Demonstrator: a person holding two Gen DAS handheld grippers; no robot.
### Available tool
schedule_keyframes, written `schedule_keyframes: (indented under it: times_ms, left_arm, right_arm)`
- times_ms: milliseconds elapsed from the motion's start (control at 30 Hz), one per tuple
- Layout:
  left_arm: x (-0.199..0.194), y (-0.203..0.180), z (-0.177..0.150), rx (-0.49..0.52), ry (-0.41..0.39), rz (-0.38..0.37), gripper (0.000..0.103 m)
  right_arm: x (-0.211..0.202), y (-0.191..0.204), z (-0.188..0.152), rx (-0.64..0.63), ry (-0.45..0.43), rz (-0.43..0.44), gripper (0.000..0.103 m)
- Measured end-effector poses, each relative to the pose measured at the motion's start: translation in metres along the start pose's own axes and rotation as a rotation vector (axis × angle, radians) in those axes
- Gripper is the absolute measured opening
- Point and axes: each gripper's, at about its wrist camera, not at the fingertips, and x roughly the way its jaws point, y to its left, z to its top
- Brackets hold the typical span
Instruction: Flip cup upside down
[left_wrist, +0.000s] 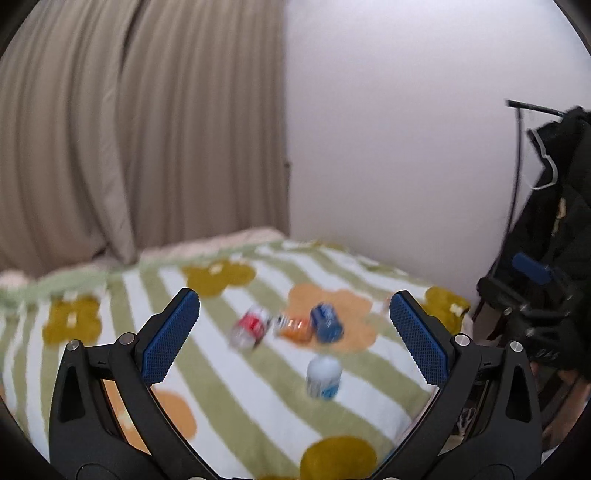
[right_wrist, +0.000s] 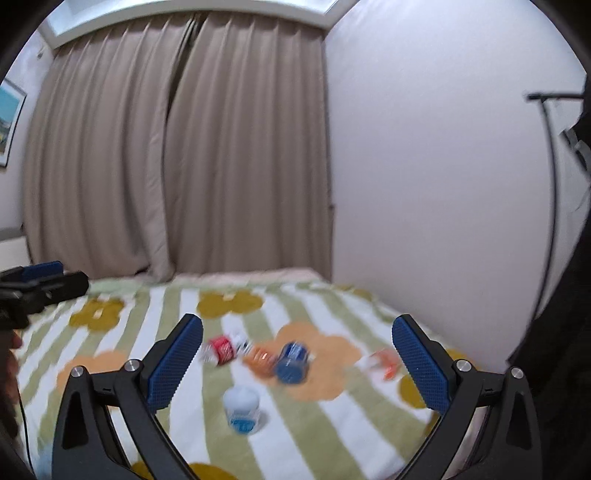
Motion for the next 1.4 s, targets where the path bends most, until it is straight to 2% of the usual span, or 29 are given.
schedule_keyframes:
  times_ms: [133, 233, 467, 1033, 1400]
  left_arm:
    - [-0.013, -0.018, 0.001, 0.022, -0.063, 0.008, 0.103]
    - [-0.021, -0.023, -0.015, -0.006, -0.085, -0.006, 0.103]
    - [-0.028, -0.028, -0.022, -0.003, -0.097, 0.002, 0.103]
    - [-0.037, -0.023, -0.026, -0.035, -0.123, 0.004, 0.103]
    - [-0.037, -0.023, -0.027, -0.046, -0.124, -0.026, 0.103]
  right_arm:
    - [-0.027, -0.008, 0.014, 0.015, -0.036, -0.104, 0.102]
    - [-0.033, -0.009, 0.007, 0.009, -0.033, -0.128, 0.102]
    - [-0.036, -0.006, -0.008, -0.012, -0.003, -0.137, 0.102]
    - [-0.041, -0.005, -0.011, -0.009, 0.013, -0.150, 0.102]
    - [-0.040, -0.007, -0.013, -0.001, 0.025, -0.148, 0.102]
